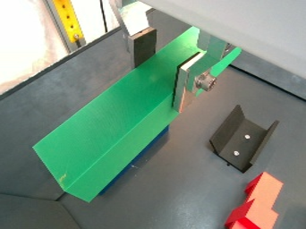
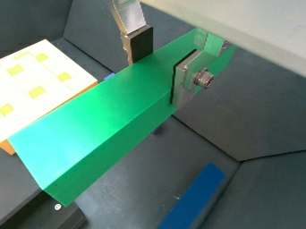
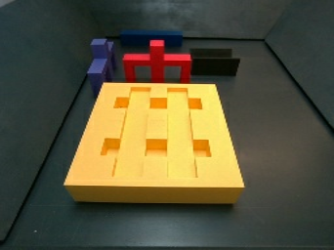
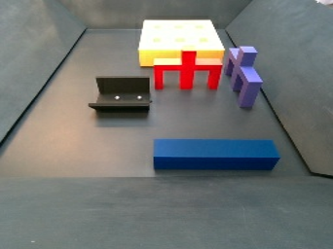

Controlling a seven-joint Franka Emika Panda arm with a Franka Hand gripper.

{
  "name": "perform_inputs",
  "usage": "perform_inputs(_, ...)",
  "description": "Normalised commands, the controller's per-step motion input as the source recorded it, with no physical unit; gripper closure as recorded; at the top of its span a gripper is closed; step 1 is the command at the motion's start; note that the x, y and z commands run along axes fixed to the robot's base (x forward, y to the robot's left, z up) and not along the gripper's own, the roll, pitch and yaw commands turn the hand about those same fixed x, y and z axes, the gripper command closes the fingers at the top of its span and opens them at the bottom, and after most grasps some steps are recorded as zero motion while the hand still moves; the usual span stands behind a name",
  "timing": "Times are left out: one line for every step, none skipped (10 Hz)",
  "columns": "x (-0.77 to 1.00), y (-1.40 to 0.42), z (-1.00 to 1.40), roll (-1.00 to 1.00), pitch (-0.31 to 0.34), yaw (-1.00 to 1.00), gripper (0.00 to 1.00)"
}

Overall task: Pick up the green object. Move up. Move to above the board. Insert the green object.
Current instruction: Move to above the board.

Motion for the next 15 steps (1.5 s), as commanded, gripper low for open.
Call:
perform_inputs(0.18, -1.4, 0.17, 0.0, 0.015, 1.0, 1.0)
perform_inputs(0.18, -1.4, 0.16, 0.0, 0.015, 1.0, 1.0)
perform_inputs(0.18, -1.4, 0.16, 0.0, 0.013, 1.0, 1.0)
perform_inputs(0.18, -1.4, 0.17, 0.0, 0.013, 1.0, 1.0)
perform_inputs(0.18, -1.4, 0.18, 0.0, 0.017, 1.0, 1.0)
perform_inputs(0.18, -1.4, 0.18, 0.01, 0.022, 1.0, 1.0)
perform_inputs(0.2, -1.4, 0.18, 0.01, 0.03, 1.0, 1.0)
perform_inputs(0.21, -1.4, 0.19, 0.01, 0.036, 1.0, 1.0)
perform_inputs(0.24, -1.4, 0.19, 0.01, 0.049, 1.0, 1.0)
perform_inputs(0.27, -1.4, 0.2, 0.01, 0.058, 1.0, 1.0)
perform_inputs(0.22, -0.96, 0.14, 0.02, 0.074, 1.0, 1.0)
perform_inputs(0.18, -0.71, 0.11, 0.02, 0.081, 1.0, 1.0)
perform_inputs(0.12, -0.35, 0.07, 0.03, 0.092, 1.0, 1.0)
perform_inputs(0.07, -0.2, 0.05, 0.03, 0.097, 1.0, 1.0)
perform_inputs(0.06, -0.12, 0.04, 0.04, 0.106, 1.0, 1.0)
